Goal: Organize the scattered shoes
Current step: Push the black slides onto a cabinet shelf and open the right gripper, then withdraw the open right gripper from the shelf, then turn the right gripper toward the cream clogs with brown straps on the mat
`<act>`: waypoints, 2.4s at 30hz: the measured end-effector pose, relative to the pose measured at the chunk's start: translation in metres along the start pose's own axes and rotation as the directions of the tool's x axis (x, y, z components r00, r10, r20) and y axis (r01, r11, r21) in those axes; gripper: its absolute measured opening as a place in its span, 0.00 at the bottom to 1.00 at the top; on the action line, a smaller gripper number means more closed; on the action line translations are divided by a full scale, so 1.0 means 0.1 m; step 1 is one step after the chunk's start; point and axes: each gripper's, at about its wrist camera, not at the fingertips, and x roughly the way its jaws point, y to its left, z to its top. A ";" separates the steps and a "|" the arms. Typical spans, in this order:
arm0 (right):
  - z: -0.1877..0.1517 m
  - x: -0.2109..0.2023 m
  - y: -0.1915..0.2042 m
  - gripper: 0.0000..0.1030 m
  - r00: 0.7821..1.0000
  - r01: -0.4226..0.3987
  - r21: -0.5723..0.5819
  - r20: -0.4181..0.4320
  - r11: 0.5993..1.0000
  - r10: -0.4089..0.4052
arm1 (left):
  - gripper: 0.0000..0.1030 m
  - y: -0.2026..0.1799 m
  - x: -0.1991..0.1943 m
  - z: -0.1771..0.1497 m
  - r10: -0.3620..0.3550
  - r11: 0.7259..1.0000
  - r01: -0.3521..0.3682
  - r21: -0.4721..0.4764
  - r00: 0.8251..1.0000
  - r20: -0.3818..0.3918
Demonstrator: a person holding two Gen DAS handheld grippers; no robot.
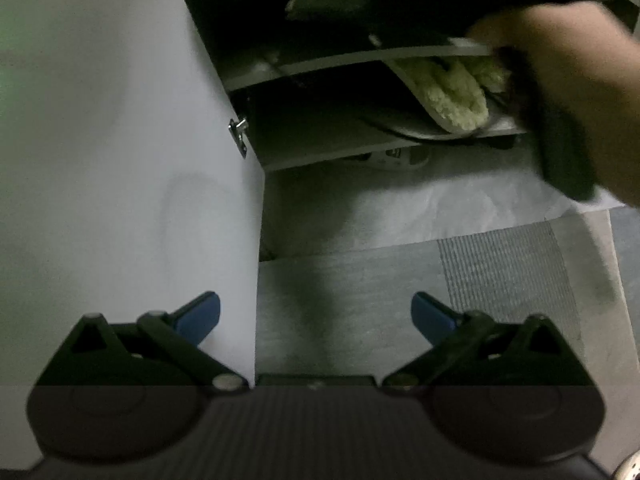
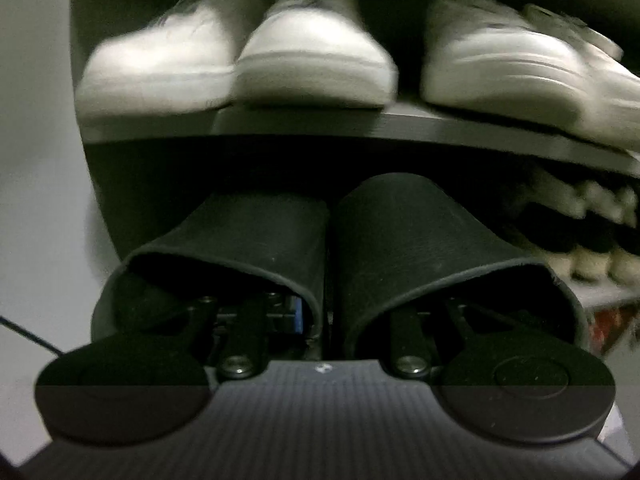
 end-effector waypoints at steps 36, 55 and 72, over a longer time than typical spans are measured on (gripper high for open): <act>-0.34 -0.40 -0.09 0.95 0.994 -0.093 0.042 -0.048 0.995 0.095 | 1.00 -0.20 -0.09 -0.02 -0.007 0.999 0.008 0.037 1.000 -0.023; -0.54 -0.08 -0.51 0.24 0.957 -0.019 0.286 -0.272 0.958 0.101 | 1.00 -0.02 0.13 -0.26 0.013 0.990 -0.004 0.138 0.998 -0.065; -2.40 -3.52 -2.06 0.25 0.771 0.487 0.466 -0.627 0.739 -0.113 | 1.00 -1.73 0.33 -0.66 -0.046 0.886 0.035 0.463 0.999 0.013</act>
